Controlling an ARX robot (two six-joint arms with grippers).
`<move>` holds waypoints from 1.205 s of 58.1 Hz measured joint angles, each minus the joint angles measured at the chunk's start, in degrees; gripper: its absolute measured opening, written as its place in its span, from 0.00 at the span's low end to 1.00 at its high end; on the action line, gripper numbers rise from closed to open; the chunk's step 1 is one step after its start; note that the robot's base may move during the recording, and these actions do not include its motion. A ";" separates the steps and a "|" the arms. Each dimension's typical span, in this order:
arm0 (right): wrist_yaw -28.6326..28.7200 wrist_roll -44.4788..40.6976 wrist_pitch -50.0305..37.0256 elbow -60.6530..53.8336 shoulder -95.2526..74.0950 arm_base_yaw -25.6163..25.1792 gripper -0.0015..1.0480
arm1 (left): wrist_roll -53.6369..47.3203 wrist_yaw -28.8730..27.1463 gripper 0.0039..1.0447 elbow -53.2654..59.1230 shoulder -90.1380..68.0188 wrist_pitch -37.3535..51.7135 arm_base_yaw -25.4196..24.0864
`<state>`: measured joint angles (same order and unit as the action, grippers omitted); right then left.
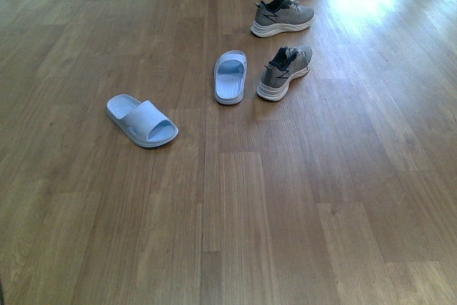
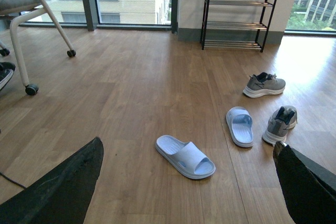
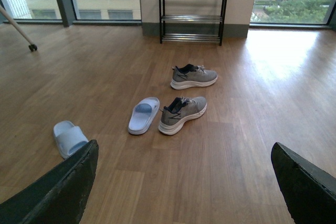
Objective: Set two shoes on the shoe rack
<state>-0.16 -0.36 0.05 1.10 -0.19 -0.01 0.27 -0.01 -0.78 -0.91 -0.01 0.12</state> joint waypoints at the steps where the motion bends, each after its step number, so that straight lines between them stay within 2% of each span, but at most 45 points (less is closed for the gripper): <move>1: 0.00 0.00 0.00 0.00 0.00 0.00 0.91 | 0.00 0.00 0.91 0.00 0.00 0.00 0.00; 70: 0.02 0.00 0.00 0.00 0.00 0.00 0.91 | 0.00 0.00 0.91 0.00 0.00 0.00 0.00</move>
<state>-0.14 -0.36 0.05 1.10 -0.19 -0.01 0.27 -0.01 -0.78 -0.91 -0.01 0.12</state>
